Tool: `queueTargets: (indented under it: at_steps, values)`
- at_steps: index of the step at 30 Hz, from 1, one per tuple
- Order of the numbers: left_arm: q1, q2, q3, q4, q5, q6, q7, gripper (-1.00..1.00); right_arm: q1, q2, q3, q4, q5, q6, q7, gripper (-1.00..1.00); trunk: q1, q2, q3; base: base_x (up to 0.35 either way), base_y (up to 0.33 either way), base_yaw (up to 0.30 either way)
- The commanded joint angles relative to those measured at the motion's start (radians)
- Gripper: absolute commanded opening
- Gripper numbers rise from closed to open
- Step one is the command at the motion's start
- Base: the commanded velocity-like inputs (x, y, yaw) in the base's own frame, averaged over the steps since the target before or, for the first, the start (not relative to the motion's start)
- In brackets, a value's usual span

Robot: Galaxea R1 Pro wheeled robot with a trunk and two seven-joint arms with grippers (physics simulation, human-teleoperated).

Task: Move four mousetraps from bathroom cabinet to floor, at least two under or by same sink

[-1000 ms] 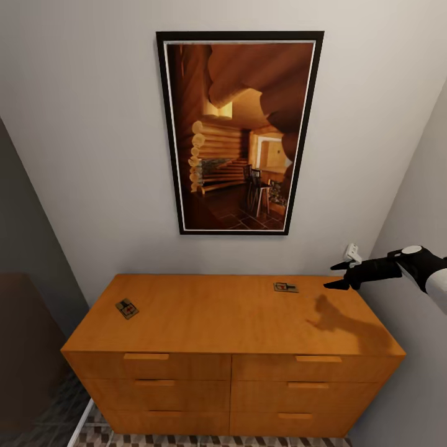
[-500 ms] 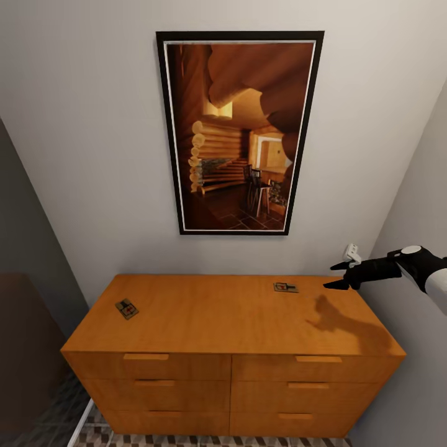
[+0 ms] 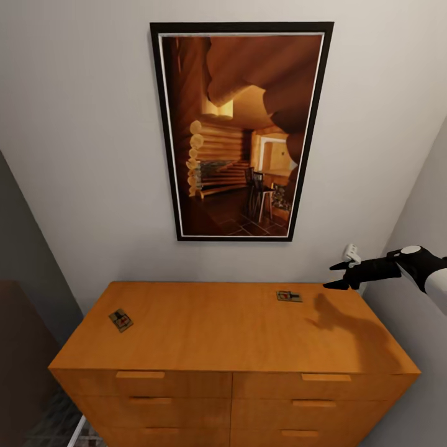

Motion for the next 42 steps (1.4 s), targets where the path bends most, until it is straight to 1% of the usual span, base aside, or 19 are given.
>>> queueTargets:
  at_steps: [1,8,15,22,31,35,38,42]
  values:
    - [-0.002,-0.001,-0.009,0.003,0.002,-0.005,0.006,1.00,-0.001,0.001,-0.005,-0.001,0.011,-0.010,0.001,1.00,0.001,-0.002,-0.002,0.033,0.000,0.000]
    - [-0.002,-0.001,-0.009,0.003,0.002,-0.005,0.006,1.00,0.003,0.014,-0.005,0.000,0.011,-0.011,0.000,1.00,0.001,-0.002,-0.002,0.011,0.000,0.000]
    - [-0.002,-0.001,-0.009,0.003,0.002,-0.005,0.006,1.00,0.050,0.019,-0.006,0.000,0.011,-0.012,0.000,1.00,0.001,-0.002,-0.002,0.001,0.000,0.000]
    - [-0.002,-0.001,-0.009,0.003,0.003,-0.005,0.006,1.00,0.059,0.017,-0.006,-0.001,0.011,-0.012,-0.001,1.00,0.001,-0.002,-0.002,0.000,0.000,0.000]
    - [-0.002,0.000,-0.009,0.003,0.002,-0.005,0.006,1.00,0.061,0.003,-0.008,-0.001,0.009,-0.013,-0.003,1.00,0.001,-0.002,-0.002,0.000,0.000,0.000]
    - [-0.002,-0.001,-0.009,0.003,0.003,-0.005,0.006,1.00,0.061,-0.002,-0.008,-0.001,-0.001,-0.013,-0.003,1.00,0.001,-0.002,-0.002,0.000,0.000,0.000]
    - [-0.002,-0.001,-0.009,0.003,0.003,-0.005,0.006,1.00,0.061,-0.004,-0.008,-0.001,-0.023,-0.013,-0.003,1.00,0.001,-0.002,-0.002,0.000,0.000,0.000]
    - [-0.002,-0.001,-0.009,0.003,0.003,-0.005,0.006,1.00,0.061,-0.004,-0.008,-0.002,-0.039,-0.013,-0.003,1.00,0.001,-0.002,-0.002,0.000,0.000,0.000]
